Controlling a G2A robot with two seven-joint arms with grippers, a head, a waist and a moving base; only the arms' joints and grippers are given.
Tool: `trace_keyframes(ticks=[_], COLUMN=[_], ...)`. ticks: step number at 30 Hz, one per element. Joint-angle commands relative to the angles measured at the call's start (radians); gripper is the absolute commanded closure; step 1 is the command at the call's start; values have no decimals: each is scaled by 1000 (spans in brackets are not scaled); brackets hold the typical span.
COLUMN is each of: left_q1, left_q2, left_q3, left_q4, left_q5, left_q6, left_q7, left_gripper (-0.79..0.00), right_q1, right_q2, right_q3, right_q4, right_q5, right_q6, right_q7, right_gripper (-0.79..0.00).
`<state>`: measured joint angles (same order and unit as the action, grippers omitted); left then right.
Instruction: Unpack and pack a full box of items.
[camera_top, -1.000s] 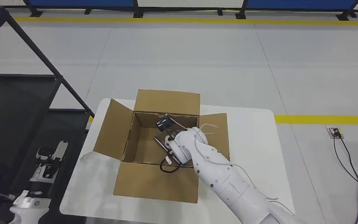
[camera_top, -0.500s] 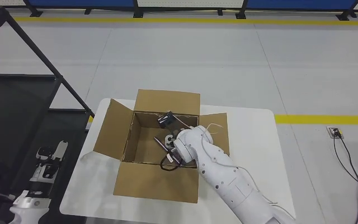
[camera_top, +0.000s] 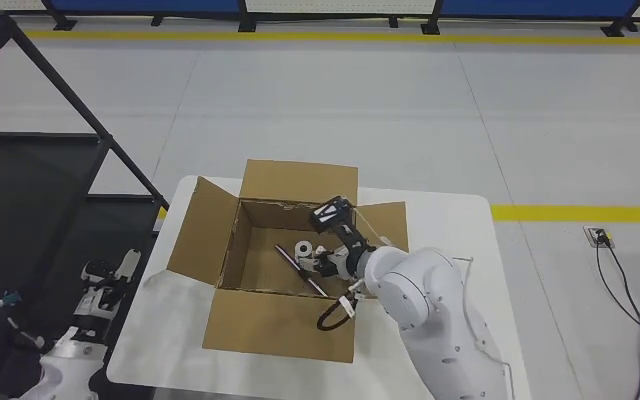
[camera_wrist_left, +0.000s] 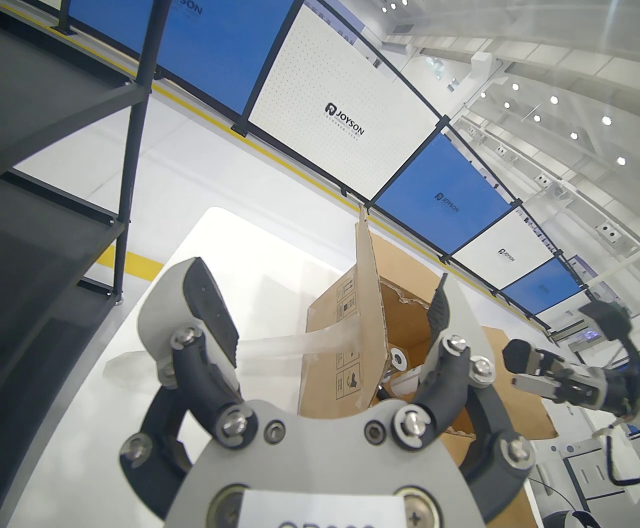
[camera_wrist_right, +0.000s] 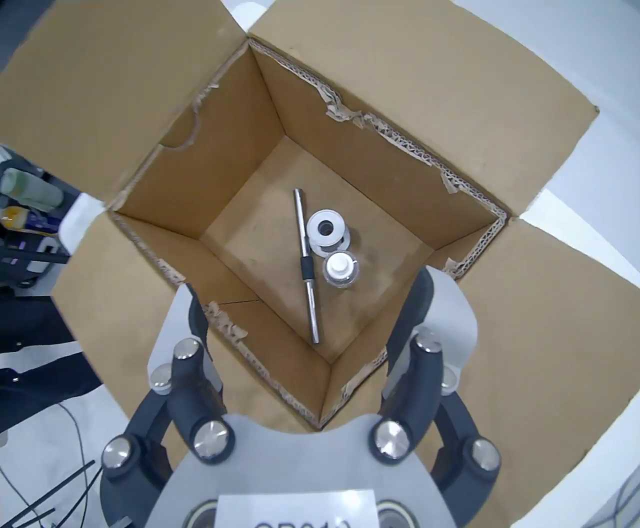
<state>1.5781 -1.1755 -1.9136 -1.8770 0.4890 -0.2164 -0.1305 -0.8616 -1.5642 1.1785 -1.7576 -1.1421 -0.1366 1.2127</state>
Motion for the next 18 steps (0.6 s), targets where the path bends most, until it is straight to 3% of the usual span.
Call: trace_keyframes(ticks=[1, 10, 14, 18], left_q1=[-23, -58, -56, -84], left_q2=[1, 1, 1, 0], left_q3=[19, 47, 52, 75], left_q4=[17, 27, 27, 39], left_q5=[20, 87, 78, -6], left_q6=[5, 24, 25, 29], left_q7=[-5, 6, 1, -71], left_gripper=[-785, -785, -785, -785], right_q1=[-6, -6, -30, -79], right_q2=[2, 2, 7, 18], right_q3=[8, 8, 39, 125], right_q4=[-8, -8, -9, -79], right_q5=[22, 22, 74, 171], right_q6=[-9, -9, -12, -30], right_q7=[17, 17, -54, -131], right_gripper=[-785, -785, -785, -785])
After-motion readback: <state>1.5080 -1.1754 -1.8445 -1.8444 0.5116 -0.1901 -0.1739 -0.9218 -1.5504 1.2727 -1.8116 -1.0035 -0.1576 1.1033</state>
